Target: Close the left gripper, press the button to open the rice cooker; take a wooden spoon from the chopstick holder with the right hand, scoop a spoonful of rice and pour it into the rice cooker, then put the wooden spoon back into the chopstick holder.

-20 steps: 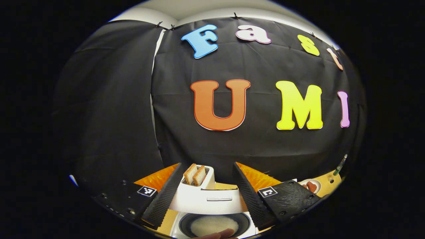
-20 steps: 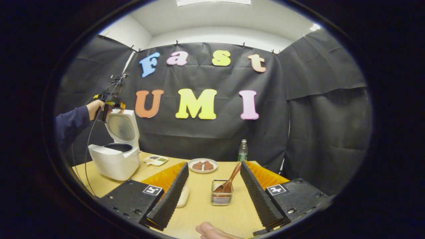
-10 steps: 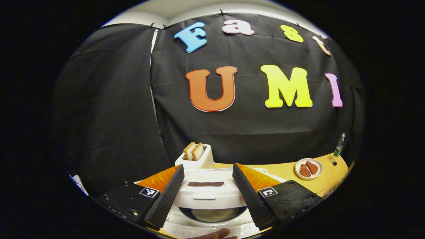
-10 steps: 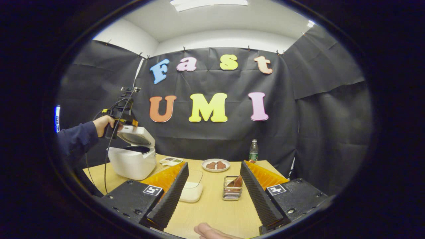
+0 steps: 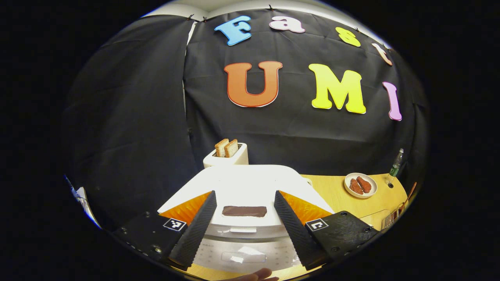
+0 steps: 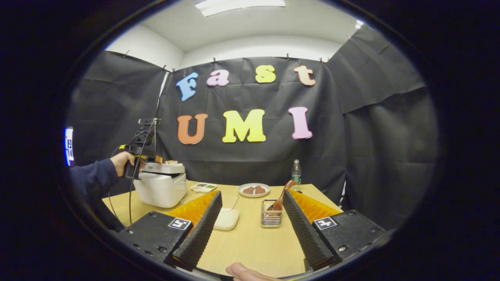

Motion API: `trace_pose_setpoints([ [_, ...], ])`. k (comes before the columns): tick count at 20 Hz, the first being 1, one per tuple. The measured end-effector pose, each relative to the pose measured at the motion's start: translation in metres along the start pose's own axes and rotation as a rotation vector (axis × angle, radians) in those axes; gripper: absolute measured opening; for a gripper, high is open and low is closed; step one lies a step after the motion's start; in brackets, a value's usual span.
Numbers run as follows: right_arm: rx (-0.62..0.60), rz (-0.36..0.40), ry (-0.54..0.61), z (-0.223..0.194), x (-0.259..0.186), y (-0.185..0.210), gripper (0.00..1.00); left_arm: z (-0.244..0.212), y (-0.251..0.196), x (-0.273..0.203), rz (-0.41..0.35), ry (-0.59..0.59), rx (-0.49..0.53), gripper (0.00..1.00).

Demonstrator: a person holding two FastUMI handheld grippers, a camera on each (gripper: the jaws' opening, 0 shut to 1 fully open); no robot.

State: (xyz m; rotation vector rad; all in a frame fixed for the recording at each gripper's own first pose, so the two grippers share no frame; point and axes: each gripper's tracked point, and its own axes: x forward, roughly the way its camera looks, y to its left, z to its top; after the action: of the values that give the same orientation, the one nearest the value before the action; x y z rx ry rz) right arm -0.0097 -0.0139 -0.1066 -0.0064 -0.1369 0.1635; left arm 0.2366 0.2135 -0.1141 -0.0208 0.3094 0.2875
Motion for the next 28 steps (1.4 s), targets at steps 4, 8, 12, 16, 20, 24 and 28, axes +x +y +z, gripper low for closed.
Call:
trace_pose_setpoints([
  [4, -0.003, -0.016, -0.007, 0.0, -0.008, -0.004, 0.95, -0.016, 0.001, -0.002, -0.01, 0.061, -0.008, 0.96],
  [8, 0.004, -0.017, -0.003, -0.001, -0.01, -0.005, 0.95, -0.025, 0.002, -0.007, -0.018, 0.087, 0.004, 0.96],
  [12, 0.032, -0.003, -0.003, -0.005, -0.01, -0.003, 0.99, -0.032, 0.005, -0.015, -0.031, 0.099, 0.005, 0.96],
  [16, 0.042, 0.008, -0.005, -0.008, -0.014, -0.002, 0.95, -0.04, 0.004, -0.017, -0.027, 0.115, 0.002, 0.97],
  [20, 0.033, 0.001, -0.013, -0.004, -0.019, -0.003, 0.99, -0.042, 0.004, -0.015, -0.014, 0.101, -0.007, 0.97],
  [24, 0.029, -0.002, -0.008, -0.006, -0.02, -0.003, 0.95, -0.043, 0.004, -0.015, -0.016, 0.089, -0.002, 0.97],
  [28, 0.033, -0.001, 0.004, -0.009, -0.018, -0.002, 0.99, -0.043, 0.003, -0.013, -0.031, 0.072, 0.002, 0.98],
])
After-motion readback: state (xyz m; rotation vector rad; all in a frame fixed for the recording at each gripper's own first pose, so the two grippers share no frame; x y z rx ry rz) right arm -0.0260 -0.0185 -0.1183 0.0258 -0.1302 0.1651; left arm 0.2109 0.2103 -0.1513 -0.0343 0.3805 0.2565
